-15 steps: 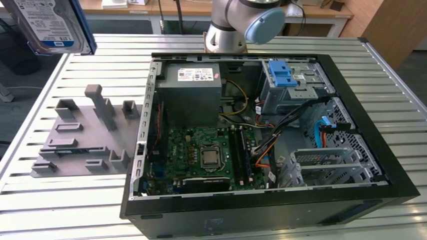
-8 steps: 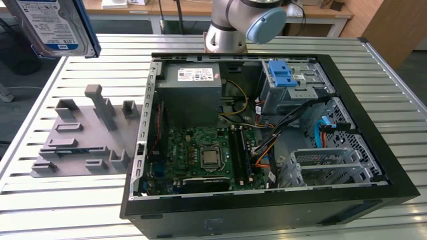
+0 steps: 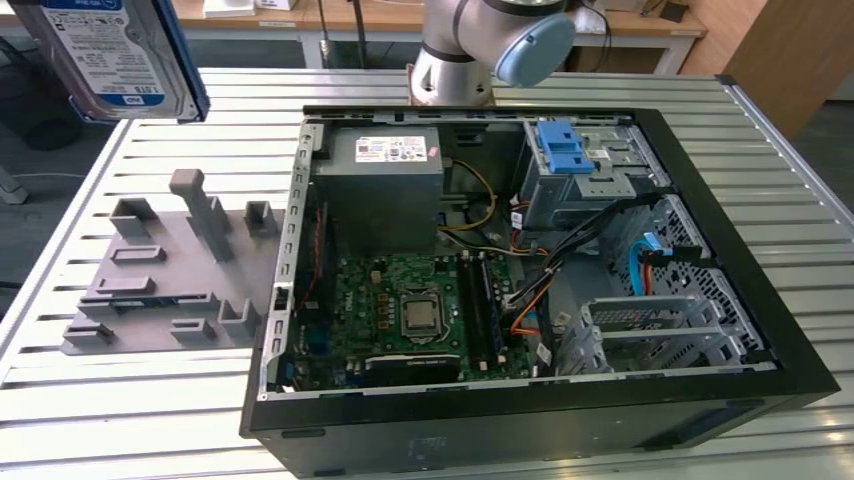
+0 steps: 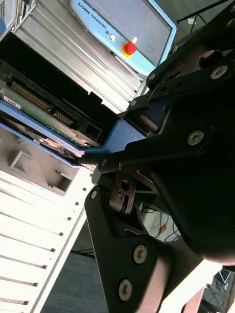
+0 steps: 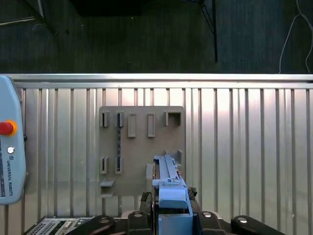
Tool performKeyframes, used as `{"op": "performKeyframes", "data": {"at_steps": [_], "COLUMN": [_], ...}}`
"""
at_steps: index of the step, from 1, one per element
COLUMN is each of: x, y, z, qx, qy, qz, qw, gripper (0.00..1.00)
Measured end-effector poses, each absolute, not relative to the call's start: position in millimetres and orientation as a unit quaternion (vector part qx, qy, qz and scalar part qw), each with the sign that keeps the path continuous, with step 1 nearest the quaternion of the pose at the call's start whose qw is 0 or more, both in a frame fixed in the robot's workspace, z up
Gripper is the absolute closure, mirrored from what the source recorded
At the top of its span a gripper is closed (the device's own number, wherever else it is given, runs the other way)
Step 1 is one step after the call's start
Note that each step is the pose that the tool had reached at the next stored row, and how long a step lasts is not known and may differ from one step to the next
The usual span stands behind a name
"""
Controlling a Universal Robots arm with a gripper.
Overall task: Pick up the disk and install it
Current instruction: 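Pick up the disk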
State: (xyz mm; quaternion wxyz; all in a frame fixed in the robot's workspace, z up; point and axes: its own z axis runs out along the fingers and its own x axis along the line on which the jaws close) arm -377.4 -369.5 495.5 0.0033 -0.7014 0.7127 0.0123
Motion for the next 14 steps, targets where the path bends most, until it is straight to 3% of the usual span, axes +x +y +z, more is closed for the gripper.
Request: {"op": "performKeyframes", "data": {"at_steps": [14], "x": [-356.7], "y": [-384.5], "z": [495.5], "qx": [-0.701], "qy": [0.713], "qz": [0.013], "qw": [0.003], "gripper": [0.64]}}
